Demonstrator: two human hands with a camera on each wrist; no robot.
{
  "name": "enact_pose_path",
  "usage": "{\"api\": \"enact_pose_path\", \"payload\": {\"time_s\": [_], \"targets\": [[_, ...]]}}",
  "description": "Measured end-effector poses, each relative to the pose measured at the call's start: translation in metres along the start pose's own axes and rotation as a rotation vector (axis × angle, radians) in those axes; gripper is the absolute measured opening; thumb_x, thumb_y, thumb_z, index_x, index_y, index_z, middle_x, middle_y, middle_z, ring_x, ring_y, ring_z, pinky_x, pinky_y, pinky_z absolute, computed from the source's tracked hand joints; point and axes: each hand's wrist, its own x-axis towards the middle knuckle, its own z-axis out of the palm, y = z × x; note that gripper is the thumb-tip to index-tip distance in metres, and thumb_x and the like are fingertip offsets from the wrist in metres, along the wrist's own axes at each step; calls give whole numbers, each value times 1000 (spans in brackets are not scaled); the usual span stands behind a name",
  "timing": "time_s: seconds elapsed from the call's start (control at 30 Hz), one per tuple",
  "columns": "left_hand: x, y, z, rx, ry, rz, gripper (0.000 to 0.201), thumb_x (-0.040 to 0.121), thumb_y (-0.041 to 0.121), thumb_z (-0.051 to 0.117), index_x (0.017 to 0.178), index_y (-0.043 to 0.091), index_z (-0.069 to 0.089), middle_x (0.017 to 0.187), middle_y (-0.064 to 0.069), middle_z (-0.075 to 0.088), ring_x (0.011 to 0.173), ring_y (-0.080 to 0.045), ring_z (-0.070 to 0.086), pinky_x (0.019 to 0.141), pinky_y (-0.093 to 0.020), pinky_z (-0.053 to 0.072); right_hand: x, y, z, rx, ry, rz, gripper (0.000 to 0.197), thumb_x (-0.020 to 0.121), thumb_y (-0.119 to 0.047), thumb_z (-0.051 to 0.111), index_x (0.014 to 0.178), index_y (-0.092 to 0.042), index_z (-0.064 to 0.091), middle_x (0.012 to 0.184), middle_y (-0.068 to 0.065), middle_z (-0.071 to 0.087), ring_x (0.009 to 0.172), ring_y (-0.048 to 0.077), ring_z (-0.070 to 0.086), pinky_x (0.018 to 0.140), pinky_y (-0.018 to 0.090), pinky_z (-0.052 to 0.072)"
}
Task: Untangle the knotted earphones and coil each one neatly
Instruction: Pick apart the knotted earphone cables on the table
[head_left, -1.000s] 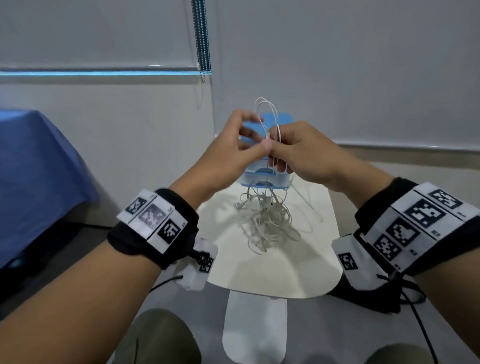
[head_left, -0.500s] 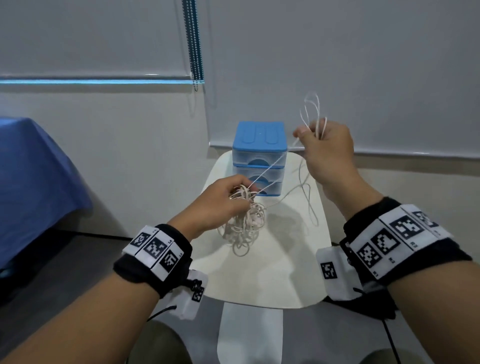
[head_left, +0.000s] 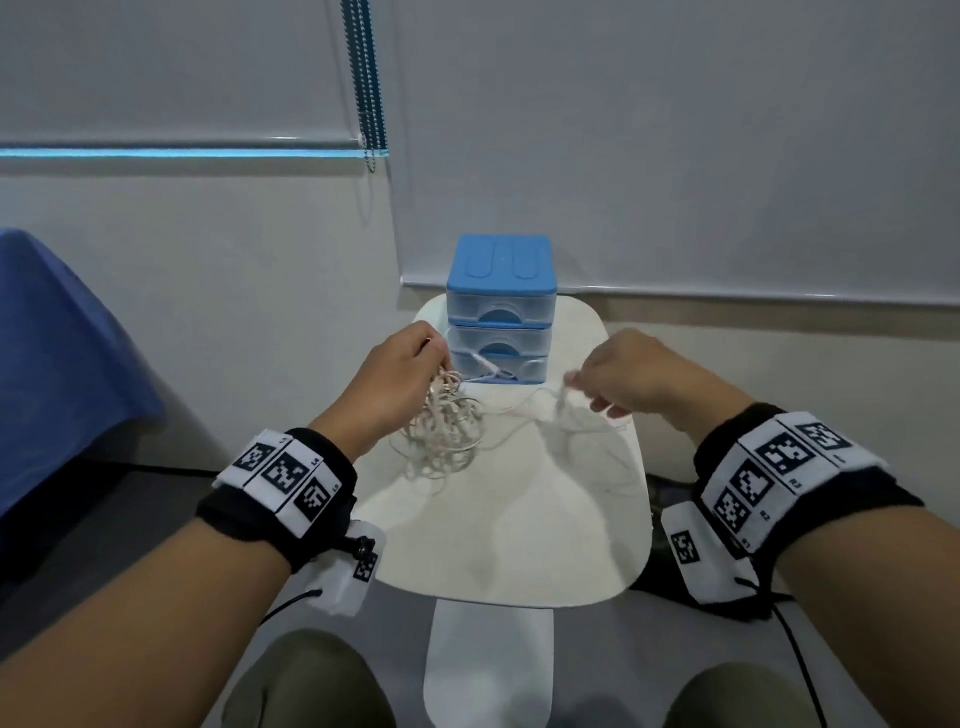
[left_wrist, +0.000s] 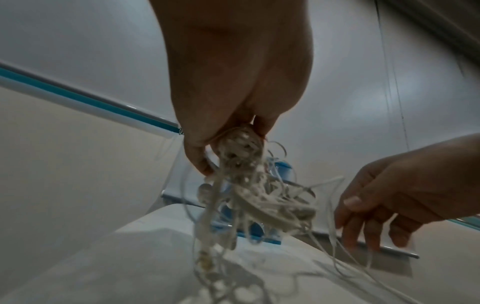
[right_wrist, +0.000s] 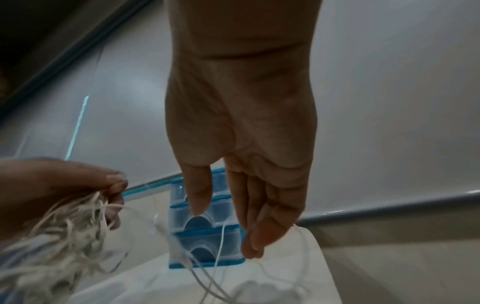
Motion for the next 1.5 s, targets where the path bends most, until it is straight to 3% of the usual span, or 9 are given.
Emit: {"api": "enact_pose_path", "payload": {"time_s": [0.23,0.43,0.63,0.83,1.0,1.07,1.23,1.37,1.5], "targets": [[0,9,4,39,-1,75,25,107,27,43,96,12,59,82,-2,66,43,-2,45,44,-22,35,-28,1,37,-463,-380,-178,42,90,-50,72,117,-18,69,112,-4,55,110,22,53,93,34,45],[-3,14,3,-36,-37,64,26,108,27,44,96,12,61,83,-7,65,42,-3,46,38,-20,32,-25,14,38,-444,-232,-216,27,99,-36,64,85,-13,63,96,4,62,91,27,56,78,33,45],[-3,9,-7,-95,-43,46,27,107,29,48,86,22,65,79,-1,63,47,-12,38,39,-22,29,-11,28,10,121,123,6,20,100,-18,59,86,-6,65,90,14,73,77,27,76,59,31,56],[-3,-3,-12,-61,-51,20,27,106,29,50,85,22,67,78,-2,63,53,-18,38,46,-26,28,-7,28,-12,31,279,-41,18,99,-16,64,86,-5,71,74,4,72,48,-1,55,43,10,34],[-6,-11,-5,66,-122,10,24,106,28,51,91,19,66,78,2,67,46,-10,37,44,-25,32,8,17,-16,390,536,-127,14,102,-20,55,94,-11,60,87,7,72,80,23,73,67,39,57],[-6,-15,-2,99,-145,2,20,105,29,52,92,21,66,84,0,70,46,-10,40,44,-25,35,9,12,-9,415,471,-178,5,100,-18,59,105,-17,59,97,5,67,86,24,68,70,42,58],[-9,-25,6,151,-208,6,14,96,41,68,97,27,66,95,0,69,55,-5,52,54,-21,43,1,10,26,242,152,-248,65,89,-17,78,141,-34,44,135,3,41,112,23,57,87,36,51],[-16,-26,8,235,-308,-18,32,82,45,83,106,34,64,101,6,68,79,-11,63,69,-26,47,-7,12,51,157,-97,-256,77,83,-19,85,139,-44,38,137,2,33,122,25,48,79,27,50],[-16,-25,10,330,-279,36,11,87,27,79,94,28,71,95,8,72,78,-12,66,63,-19,52,-5,12,68,190,-195,-155,84,74,-25,91,129,-48,31,137,4,37,125,28,45,106,47,46]]}}
